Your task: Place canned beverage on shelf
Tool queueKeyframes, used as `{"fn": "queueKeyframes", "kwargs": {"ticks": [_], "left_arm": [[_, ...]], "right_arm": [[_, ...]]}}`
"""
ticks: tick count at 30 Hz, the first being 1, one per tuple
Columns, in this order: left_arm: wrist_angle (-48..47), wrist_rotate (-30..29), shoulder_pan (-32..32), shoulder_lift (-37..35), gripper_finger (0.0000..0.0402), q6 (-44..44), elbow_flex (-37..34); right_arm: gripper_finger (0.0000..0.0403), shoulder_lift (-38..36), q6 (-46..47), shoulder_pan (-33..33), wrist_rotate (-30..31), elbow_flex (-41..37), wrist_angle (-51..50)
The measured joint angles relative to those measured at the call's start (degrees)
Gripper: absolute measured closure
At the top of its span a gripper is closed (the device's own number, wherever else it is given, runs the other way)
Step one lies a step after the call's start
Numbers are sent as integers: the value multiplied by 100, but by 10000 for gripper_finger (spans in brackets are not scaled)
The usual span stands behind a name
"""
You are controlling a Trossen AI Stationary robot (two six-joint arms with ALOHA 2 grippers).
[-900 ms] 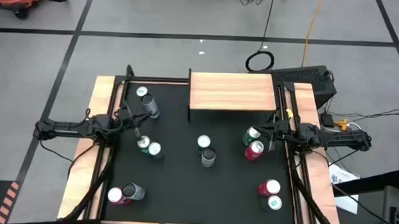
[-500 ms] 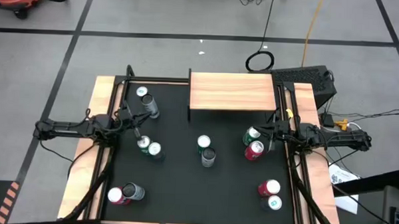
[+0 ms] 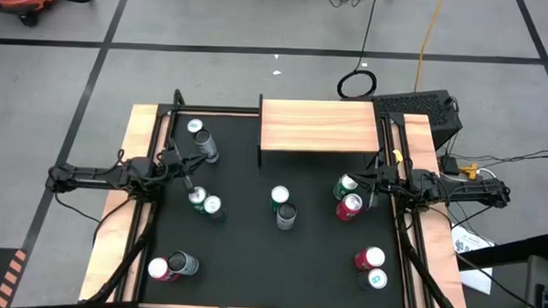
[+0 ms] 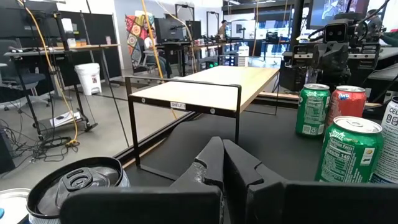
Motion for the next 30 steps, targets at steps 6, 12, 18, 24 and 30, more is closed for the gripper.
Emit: {"fn": "queueKeyframes", "kwargs": {"ticks": [6, 12, 18, 24, 30], "left_arm": [[-2, 1, 0, -1, 402, 1, 1], [0, 1, -2, 1, 402, 1, 1], [-2, 0, 0, 1, 402, 1, 1], [0, 0, 0, 1, 402, -1, 1], [0, 1, -2, 1, 402, 1, -1]], "right_arm": [[403, 0, 0, 0, 0, 0, 0], [403, 0, 0, 0, 0, 0, 1], [403, 0, 0, 0, 0, 2, 1], [403, 0, 0, 0, 0, 0, 0], [403, 4, 0, 0, 17, 1, 174]]}}
